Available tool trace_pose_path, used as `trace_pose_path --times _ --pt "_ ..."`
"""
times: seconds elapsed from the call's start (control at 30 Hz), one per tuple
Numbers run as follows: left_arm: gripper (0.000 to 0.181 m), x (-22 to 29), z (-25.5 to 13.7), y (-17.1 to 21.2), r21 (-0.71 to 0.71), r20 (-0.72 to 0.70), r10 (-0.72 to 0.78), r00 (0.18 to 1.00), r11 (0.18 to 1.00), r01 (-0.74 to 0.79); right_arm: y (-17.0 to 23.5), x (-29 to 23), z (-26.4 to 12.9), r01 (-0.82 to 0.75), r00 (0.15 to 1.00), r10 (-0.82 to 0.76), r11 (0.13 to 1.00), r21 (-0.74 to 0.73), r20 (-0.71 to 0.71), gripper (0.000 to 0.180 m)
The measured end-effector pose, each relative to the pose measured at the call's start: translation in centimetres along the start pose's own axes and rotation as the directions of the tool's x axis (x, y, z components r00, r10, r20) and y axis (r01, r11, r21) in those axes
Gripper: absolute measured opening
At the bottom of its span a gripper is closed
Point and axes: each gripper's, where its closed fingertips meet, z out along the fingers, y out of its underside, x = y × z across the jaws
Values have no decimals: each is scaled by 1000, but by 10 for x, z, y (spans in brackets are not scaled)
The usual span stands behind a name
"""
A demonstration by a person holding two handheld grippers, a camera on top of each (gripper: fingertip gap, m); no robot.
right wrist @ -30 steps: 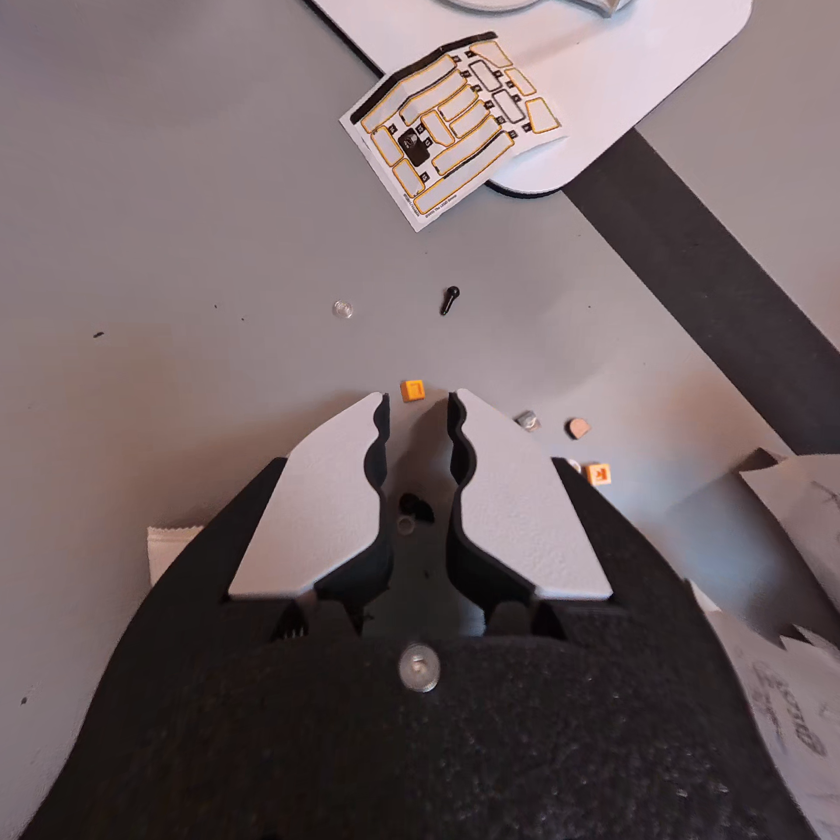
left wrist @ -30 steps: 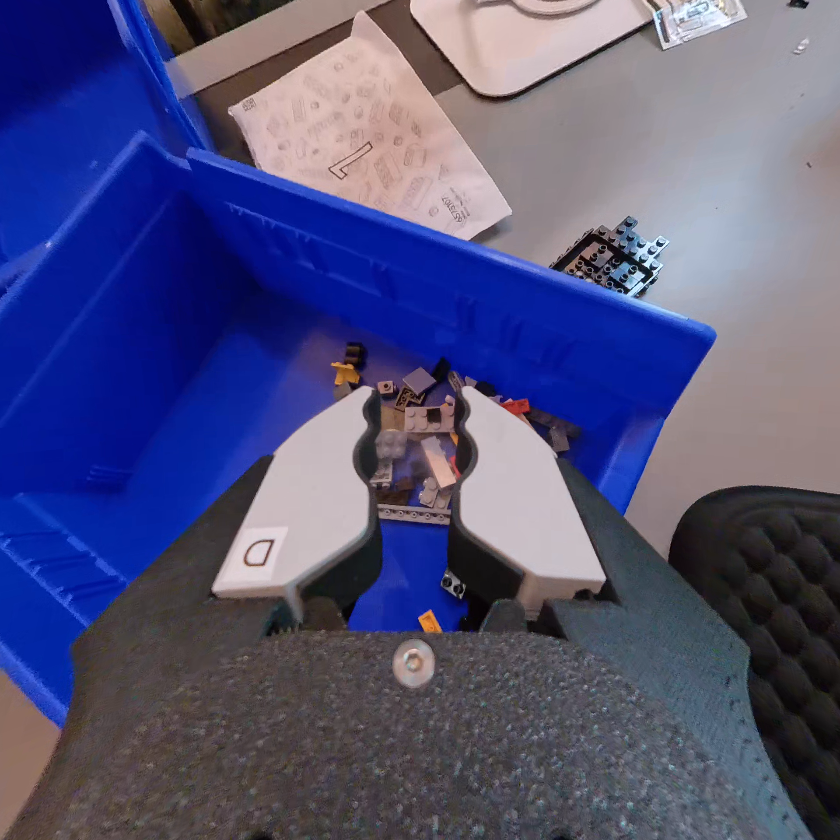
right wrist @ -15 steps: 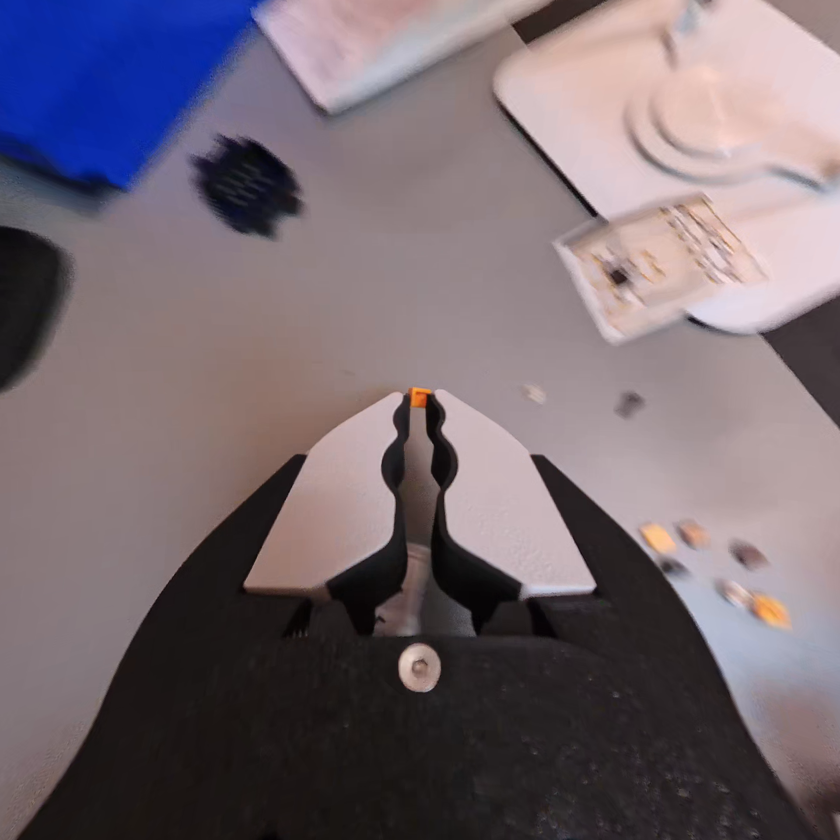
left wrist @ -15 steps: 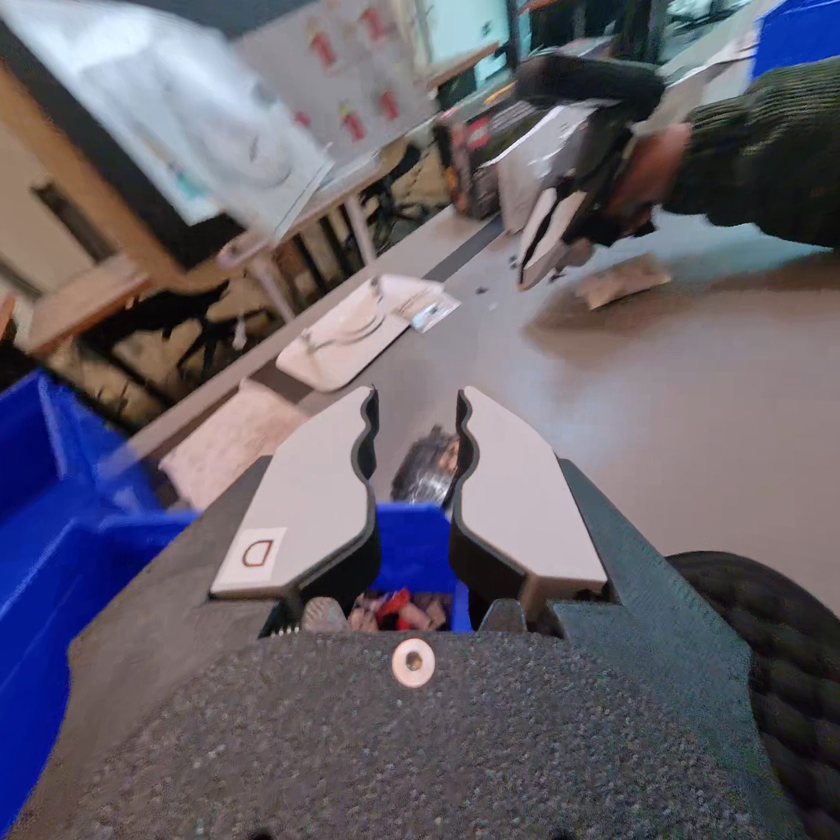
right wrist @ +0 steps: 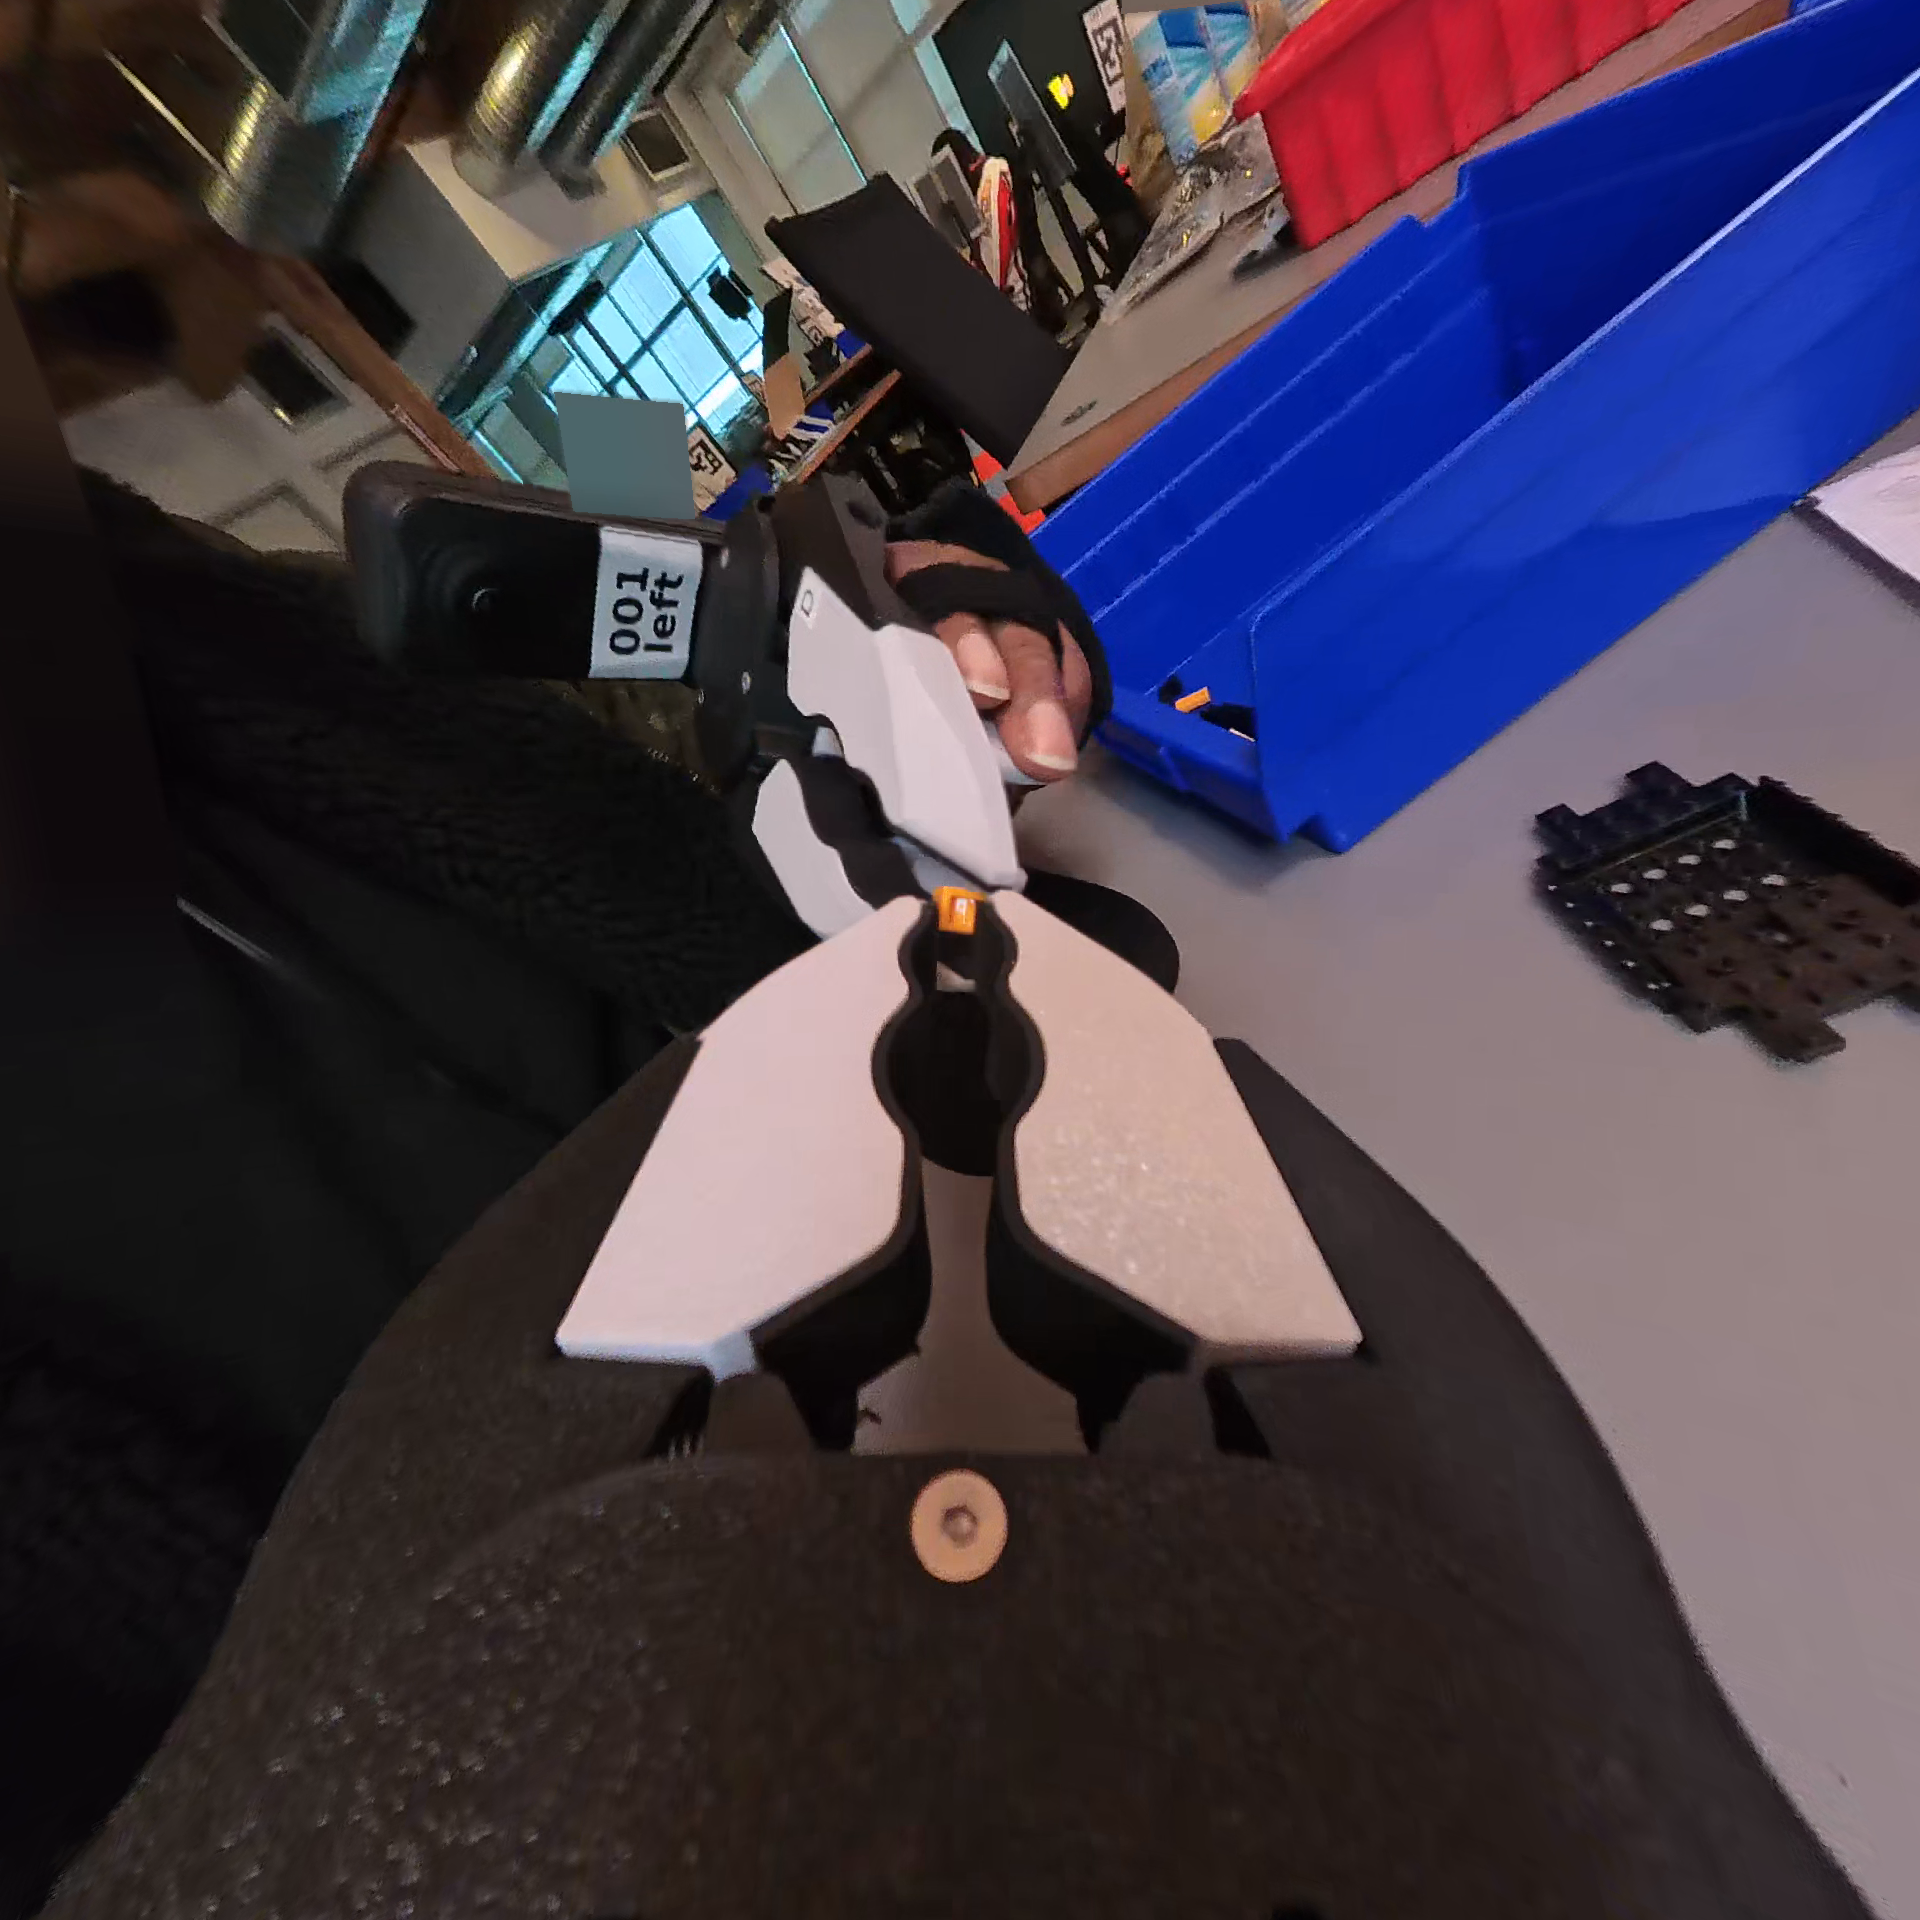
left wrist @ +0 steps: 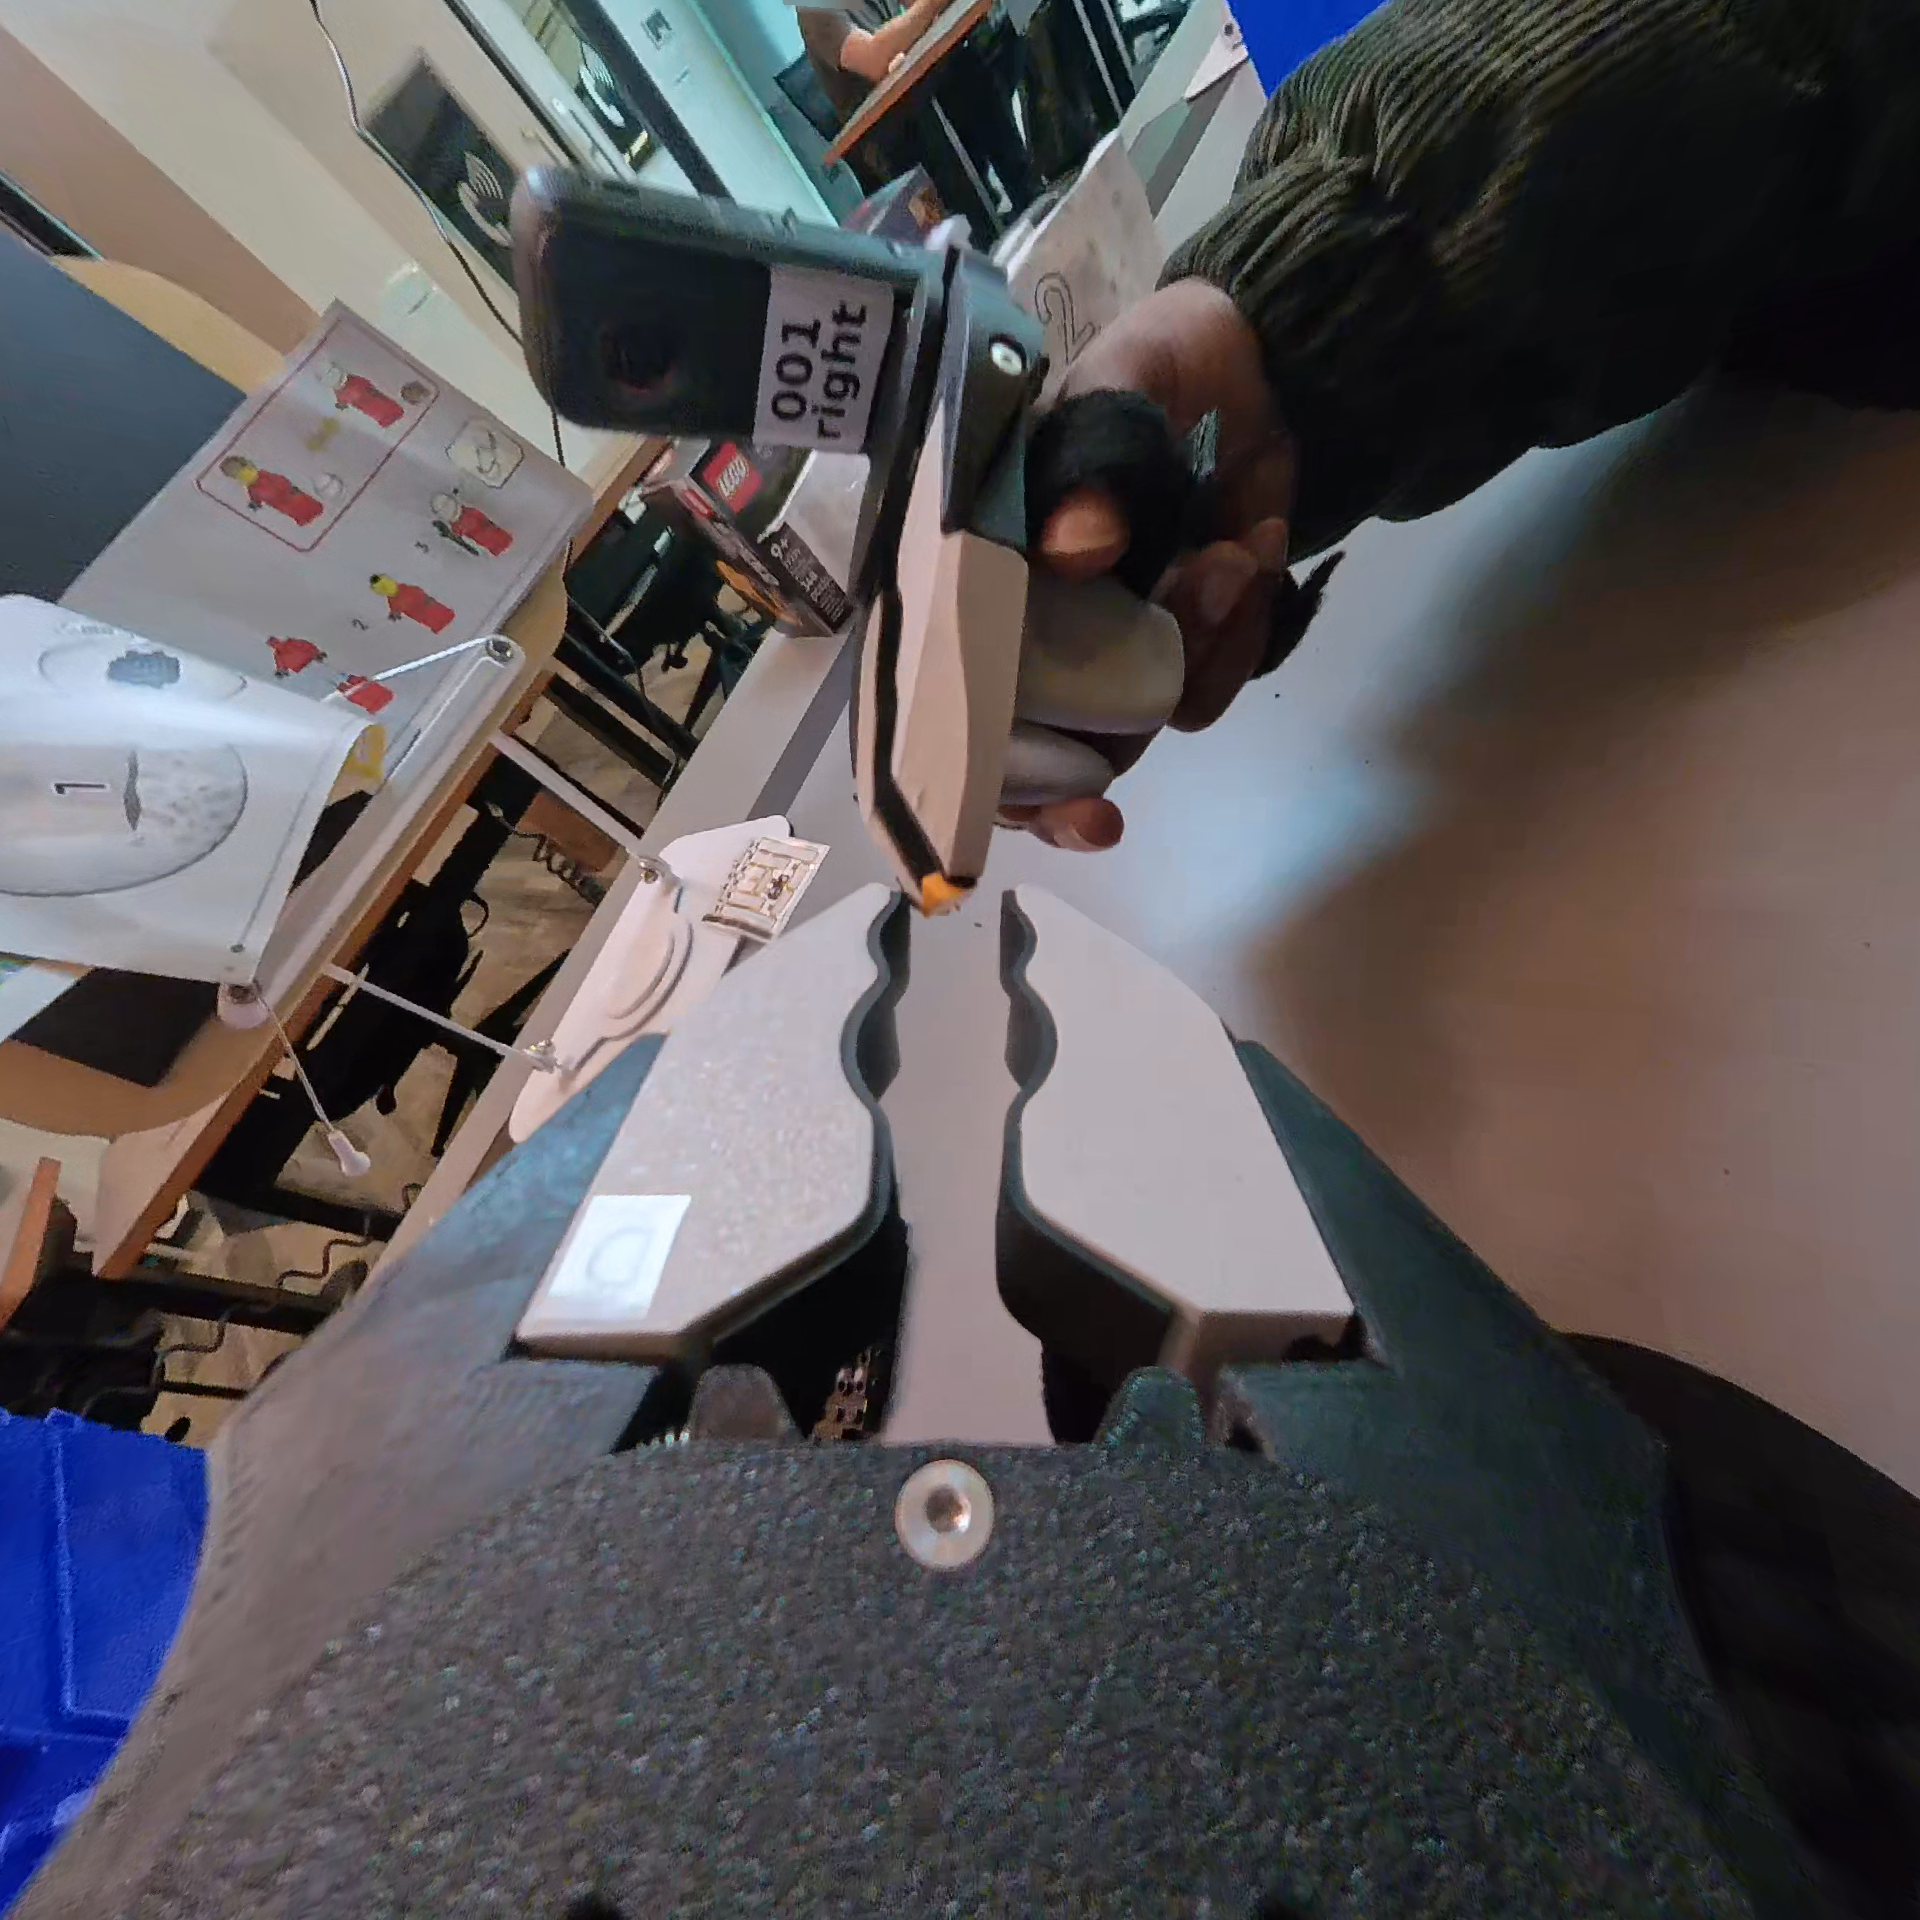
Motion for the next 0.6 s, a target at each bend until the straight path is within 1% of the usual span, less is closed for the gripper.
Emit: trace_pose_path --times 0.17,0.27,0.3,0.37,0.4,0.47,0.5,0.53,0.57,0.6 --pt "11 -1 -4 -5 32 16 10 1000 999 -11 -1 -1 1 -31 999 31 999 22 31 6" --pt "8 0 -4 -3 11 24 32 999 999 -32 1 0 1 -43 998 42 999 23 40 6" --pt "8 1 -4 -2 12 15 17 1000 1000 -18 0 1 0 -41 999 40 999 25 35 8" --pt "8 -6 -8 1 -3 30 -8 1000 1000 8 -8 9 -13 -3 1000 3 999 40 -22 19" --pt "8 -16 -13 3 -11 63 -19 998 1000 20 -15 18 -27 30 996 -26 998 50 -89 23" --pt "8 -44 -29 12 -43 147 -75 986 996 82 -30 44 -67 110 953 -90 992 55 -291 23" --pt "8 -60 -40 22 -71 192 -122 974 988 138 -35 62 -95 137 899 -107 990 41 -424 23" --pt "8 -76 -51 34 -97 234 -182 955 973 209 -37 81 -127 157 819 -125 988 9 -559 22" --pt "8 -90 -63 47 -112 275 -251 928 950 290 -37 96 -159 157 739 -126 988 -13 -662 21" --pt "8 -102 -75 64 -133 309 -328 893 914 382 -32 111 -191 122 655 -99 992 -25 -749 20"
